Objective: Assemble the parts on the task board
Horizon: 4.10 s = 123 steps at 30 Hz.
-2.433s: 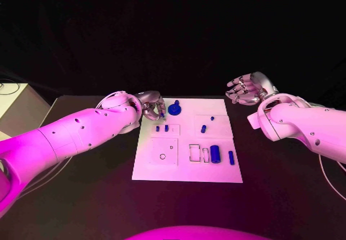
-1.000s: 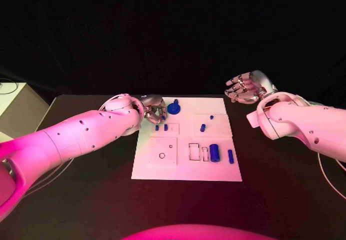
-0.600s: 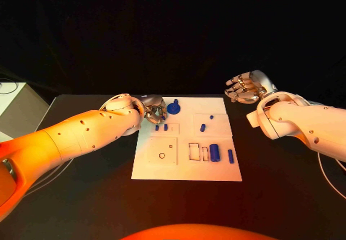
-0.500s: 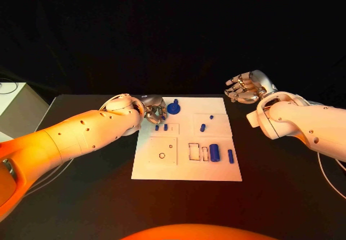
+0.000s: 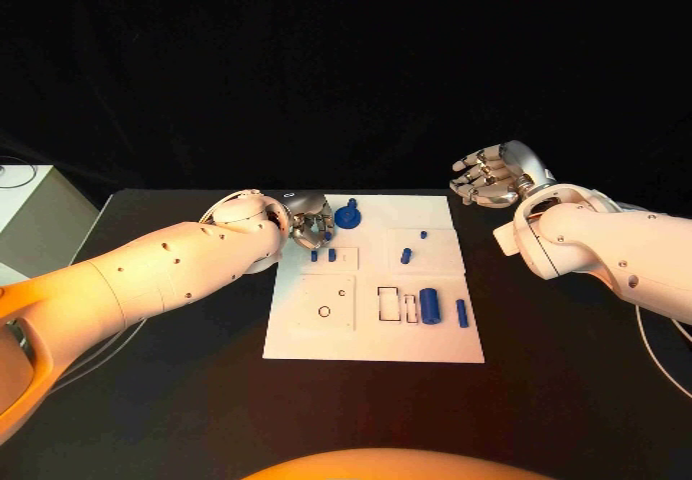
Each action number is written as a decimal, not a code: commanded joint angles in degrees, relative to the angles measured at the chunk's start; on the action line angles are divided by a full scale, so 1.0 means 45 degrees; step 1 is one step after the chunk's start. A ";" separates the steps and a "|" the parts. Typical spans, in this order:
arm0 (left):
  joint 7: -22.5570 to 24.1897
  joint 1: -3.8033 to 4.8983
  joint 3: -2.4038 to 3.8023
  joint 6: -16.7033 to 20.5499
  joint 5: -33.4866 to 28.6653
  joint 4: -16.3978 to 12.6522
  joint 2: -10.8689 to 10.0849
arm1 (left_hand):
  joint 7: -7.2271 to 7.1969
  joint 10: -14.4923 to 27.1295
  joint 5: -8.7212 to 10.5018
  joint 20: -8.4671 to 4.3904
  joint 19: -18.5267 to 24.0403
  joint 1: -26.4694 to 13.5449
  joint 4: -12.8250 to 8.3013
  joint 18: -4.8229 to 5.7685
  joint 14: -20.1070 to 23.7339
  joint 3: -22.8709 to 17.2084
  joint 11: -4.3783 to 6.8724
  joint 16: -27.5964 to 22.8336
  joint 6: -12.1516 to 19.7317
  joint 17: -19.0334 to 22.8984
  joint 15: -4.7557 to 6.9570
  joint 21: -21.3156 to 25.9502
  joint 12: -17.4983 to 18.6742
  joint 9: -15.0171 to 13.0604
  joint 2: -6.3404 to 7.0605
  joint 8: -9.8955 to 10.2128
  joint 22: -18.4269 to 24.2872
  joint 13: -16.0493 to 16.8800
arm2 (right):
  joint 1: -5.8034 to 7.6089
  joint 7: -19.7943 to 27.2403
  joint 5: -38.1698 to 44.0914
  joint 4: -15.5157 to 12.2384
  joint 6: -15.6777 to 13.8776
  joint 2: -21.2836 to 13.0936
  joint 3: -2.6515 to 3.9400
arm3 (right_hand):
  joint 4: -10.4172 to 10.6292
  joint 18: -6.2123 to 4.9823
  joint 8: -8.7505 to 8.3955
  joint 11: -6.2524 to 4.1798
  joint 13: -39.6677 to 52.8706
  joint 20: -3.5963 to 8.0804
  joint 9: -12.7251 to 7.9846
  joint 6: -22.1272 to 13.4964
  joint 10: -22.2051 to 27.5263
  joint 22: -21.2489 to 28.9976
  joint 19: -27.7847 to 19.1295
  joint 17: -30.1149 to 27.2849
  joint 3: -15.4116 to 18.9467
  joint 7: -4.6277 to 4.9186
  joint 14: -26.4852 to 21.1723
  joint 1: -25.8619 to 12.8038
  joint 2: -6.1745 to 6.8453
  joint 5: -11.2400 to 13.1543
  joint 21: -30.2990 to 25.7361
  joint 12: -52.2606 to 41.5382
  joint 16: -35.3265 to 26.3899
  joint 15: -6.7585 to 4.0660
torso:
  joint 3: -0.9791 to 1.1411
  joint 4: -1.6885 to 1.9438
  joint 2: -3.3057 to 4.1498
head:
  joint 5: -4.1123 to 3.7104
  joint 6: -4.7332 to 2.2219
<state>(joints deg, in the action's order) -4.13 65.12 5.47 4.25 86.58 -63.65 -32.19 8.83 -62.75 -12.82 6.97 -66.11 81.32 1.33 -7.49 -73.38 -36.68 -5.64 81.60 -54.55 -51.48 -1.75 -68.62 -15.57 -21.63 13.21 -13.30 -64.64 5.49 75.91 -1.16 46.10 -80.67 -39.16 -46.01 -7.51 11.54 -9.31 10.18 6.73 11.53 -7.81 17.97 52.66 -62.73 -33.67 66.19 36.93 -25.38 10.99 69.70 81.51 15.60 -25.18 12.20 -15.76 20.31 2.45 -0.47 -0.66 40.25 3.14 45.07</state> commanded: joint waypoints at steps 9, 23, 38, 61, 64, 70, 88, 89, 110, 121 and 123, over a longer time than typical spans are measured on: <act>-0.0092 -0.0054 -0.0031 0.0121 0.0055 -0.0083 -0.0014 | -0.0033 0.0196 0.0038 0.0120 -0.0082 -0.0113 -0.0089 0.0040 0.0129 0.0008 -0.0066 -0.0049 0.0435 0.0101 -0.0041 -0.0066 0.0116 0.0120 0.0061 0.0305 -0.0112 0.0071 | -0.0006 0.0113 0.0049 -0.0006 0.0164 -0.0004 0.0003 | -0.0100 -0.0211 -0.0084 0.0025 -0.0074 -0.0043 -0.0027 0.0026 -0.0067 0.0047 0.0033 -0.0032 -0.0016 0.0065 0.0042 -0.0141 0.0027 -0.0004 -0.0057 0.0082 -0.0137 0.0028 | -0.0009 0.0001 0.0006 | -0.0002 -0.0012; -0.0253 -0.0054 -0.0022 0.0268 0.0079 -0.0193 -0.0140 | -0.0194 0.0394 0.0032 0.0179 -0.0075 -0.0098 -0.0125 0.0034 0.0292 -0.0013 -0.0140 -0.0123 0.1073 0.0384 -0.0103 -0.0047 0.0143 0.0277 0.0118 0.0703 -0.0087 0.0178 | -0.0015 0.0070 0.0049 0.0009 0.0247 -0.0010 0.0002 | -0.0127 -0.0205 -0.0113 0.0049 -0.0160 -0.0057 -0.0047 0.0000 -0.0040 0.0107 0.0009 -0.0049 -0.0018 0.0085 0.0015 -0.0152 0.0024 0.0000 -0.0121 0.0148 -0.0224 0.0050 | -0.0005 -0.0007 0.0014 | -0.0034 0.0003; -0.0349 -0.0054 -0.0017 0.0084 0.0113 -0.0313 -0.0251 | -0.0263 0.0819 0.0050 0.0234 -0.0006 -0.0046 -0.0186 0.0017 0.0432 0.0079 -0.0232 -0.0194 0.0661 0.0679 -0.0172 0.0009 -0.0043 0.0174 0.0050 0.0470 -0.0017 0.0373 | -0.0046 0.0058 0.0049 0.0025 0.0274 -0.0021 0.0002 | -0.0131 -0.0205 -0.0114 0.0051 -0.0168 -0.0059 -0.0048 0.0000 -0.0037 0.0114 0.0007 -0.0051 -0.0019 0.0086 0.0013 -0.0152 0.0023 0.0001 -0.0128 0.0155 -0.0232 0.0052 | 0.0001 -0.0008 -0.0002 | -0.0026 0.0004; -0.0278 -0.0068 0.0470 0.1529 -0.0590 -0.0141 -0.0544 | -0.0177 0.2093 0.0008 0.0373 0.0637 -0.0116 -0.0098 -0.0174 0.1234 0.0217 -0.0421 -0.0701 0.1509 0.2458 -0.0322 0.0622 -0.0927 0.0361 -0.0015 0.0867 0.0700 0.0878 | -0.0133 -0.0360 0.2011 0.0368 0.2773 0.0089 0.0002 | -0.1036 -0.0206 -0.0175 -0.0271 -0.1412 0.0699 -0.0205 0.0602 -0.0260 -0.1162 0.2517 0.1383 -0.0146 -0.0242 0.3247 0.0173 -0.0186 0.0930 0.2004 0.0931 0.1976 -0.0624 | -0.0020 0.0010 -0.0017 | -0.0161 -0.0144; -0.0004 -0.0108 0.0773 0.1883 -0.2218 -0.0157 -0.0724 | 0.0226 0.2205 0.0021 0.0369 0.1813 -0.0134 0.0009 -0.0481 0.2301 0.0159 -0.0424 -0.1527 0.1038 0.4276 -0.0303 0.1770 -0.1190 0.0266 -0.0060 0.0556 0.1914 0.0909 | -0.0144 -0.0410 0.3119 0.0493 0.3384 0.0156 0.0000 | -0.1106 -0.0067 -0.0223 -0.0334 -0.1666 0.0748 -0.0233 0.0755 -0.0538 -0.2296 0.2802 0.2840 -0.0519 -0.0328 0.3472 0.0093 -0.0129 0.1104 0.3374 0.1130 0.3957 -0.0662 | -0.0017 0.0004 -0.0019 | -0.0345 -0.0261; 0.2643 -0.0342 0.1169 0.1812 -0.8641 -0.0869 -0.1729 | 0.0583 0.2787 0.0016 0.0344 0.2881 0.0070 -0.0120 -0.0708 0.3201 0.0171 -0.0539 -0.3120 0.1217 0.5864 -0.0345 0.3103 -0.1768 0.0321 -0.0334 0.0424 0.3156 0.0932 | -0.0220 -0.0757 0.6456 0.0755 0.4308 0.0408 -0.0036 | -0.1190 0.0251 -0.0226 -0.0422 -0.1691 0.0768 -0.0193 0.0911 -0.0919 -0.4400 0.3178 0.4724 -0.0815 -0.0433 0.3565 -0.0028 -0.0005 0.1244 0.5992 0.1315 0.6616 -0.0689 | -0.0018 -0.0004 -0.0027 | -0.0593 -0.0439; 0.5295 -0.2076 0.2071 0.0103 -1.6107 -0.4543 -0.4240 | 0.0231 0.0477 0.0053 0.0506 0.3708 -0.0241 0.0576 -0.0656 0.4438 0.1589 -0.0219 -0.7039 0.0036 0.7400 -0.0393 0.6883 -0.0786 0.0319 -0.0447 -0.0294 0.5669 0.0037 | -0.0744 -0.2316 1.0500 0.1594 0.4635 0.1406 -0.0113 | -0.1205 0.0653 -0.0163 -0.0315 -0.1743 0.0630 -0.0071 0.1206 -0.0298 -0.6818 0.3684 0.6778 -0.0871 -0.0476 0.3795 -0.0246 0.0181 0.1479 0.9056 0.2142 0.9757 -0.0568 | -0.0105 0.0166 0.0048 | -0.0757 -0.0688; 0.5354 -0.2226 0.2224 0.0075 -1.6216 -0.4698 -0.4309 | 0.0234 0.0389 0.0052 0.0503 0.3695 -0.0231 0.0591 -0.0653 0.4385 0.1577 -0.0222 -0.7246 0.0019 0.7458 -0.0392 0.6975 -0.0598 0.0330 -0.0458 -0.0277 0.5733 -0.0033 | -0.0768 -0.2380 1.0571 0.1611 0.4636 0.1449 -0.0115 | -0.1209 0.0660 -0.0167 -0.0308 -0.1746 0.0626 -0.0069 0.1214 -0.0248 -0.6870 0.3686 0.6825 -0.0846 -0.0476 0.3793 -0.0256 0.0187 0.1498 0.9115 0.2177 0.9836 -0.0557 | -0.0088 0.0147 0.0045 | -0.0771 -0.0670; 0.5610 -0.3059 0.3179 0.0240 -1.6668 -0.5535 -0.4756 | 0.0333 -0.0497 0.0044 0.0533 0.3359 -0.0129 0.0624 -0.0640 0.3526 0.1676 -0.0304 -0.9562 -0.0060 0.7692 -0.0449 0.7925 0.1216 0.0439 -0.0435 -0.0044 0.6416 -0.0356 | -0.1105 -0.2641 1.0781 0.2021 0.4580 0.1978 -0.0130 | -0.1099 0.0797 -0.0106 -0.0362 -0.1696 0.0614 0.0002 0.1514 -0.0491 -0.7749 0.3849 0.7452 -0.0914 -0.0539 0.3846 -0.0314 -0.0028 0.1680 1.0228 0.2136 1.0867 -0.0582 | -0.0086 0.0139 0.0037 | -0.1012 -0.0543; 0.5541 -0.3067 0.3191 0.0299 -1.6681 -0.5634 -0.4783 | 0.0377 -0.0504 0.0043 0.0534 0.3311 -0.0125 0.0615 -0.0638 0.3452 0.1713 -0.0329 -0.9586 -0.0001 0.7638 -0.0457 0.7926 0.1275 0.0464 -0.0427 0.0009 0.6419 -0.0343 | -0.1251 -0.2599 1.0690 0.2431 0.4518 0.2336 -0.0136 | -0.1039 0.0803 -0.0133 -0.0364 -0.1715 0.0607 0.0023 0.1553 -0.0542 -0.7916 0.3805 0.7453 -0.1329 -0.0536 0.3788 -0.0266 -0.0116 0.2405 1.0365 0.2180 1.1042 -0.0580 | -0.0088 0.0162 0.0036 | -0.1107 -0.0512; 0.5528 -0.3067 0.3191 0.0303 -1.6681 -0.5643 -0.4790 | 0.0381 -0.0504 0.0043 0.0534 0.3306 -0.0125 0.0614 -0.0638 0.3445 0.1718 -0.0331 -0.9588 0.0005 0.7632 -0.0457 0.7925 0.1280 0.0467 -0.0425 0.0014 0.6419 -0.0342 | -0.1271 -0.2578 1.0665 0.2499 0.4521 0.2397 -0.0138 | -0.1033 0.0804 -0.0132 -0.0363 -0.1715 0.0607 0.0025 0.1558 -0.0546 -0.7928 0.3804 0.7459 -0.1359 -0.0534 0.3788 -0.0267 -0.0129 0.2403 1.0377 0.2182 1.1059 -0.0579 | -0.0089 0.0156 0.0039 | -0.1115 -0.0501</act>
<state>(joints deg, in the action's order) 20.00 51.35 19.77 5.86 12.07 -88.81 -53.76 10.14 -64.73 -12.82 9.33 -50.69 80.20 4.11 -9.75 -57.55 -29.33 -6.96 38.71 -54.68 -17.05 -3.69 -33.16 -10.13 -19.59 11.32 -13.61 -35.84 3.95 70.49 -12.88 93.63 -69.57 -19.33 -35.52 -7.99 6.81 -6.64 9.51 5.19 3.95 -5.23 17.99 59.34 -64.88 -69.29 83.10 70.42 -31.10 8.65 83.93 80.38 15.67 -14.62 58.59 -6.08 69.79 -0.33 -0.87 0.07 40.42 -1.81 42.75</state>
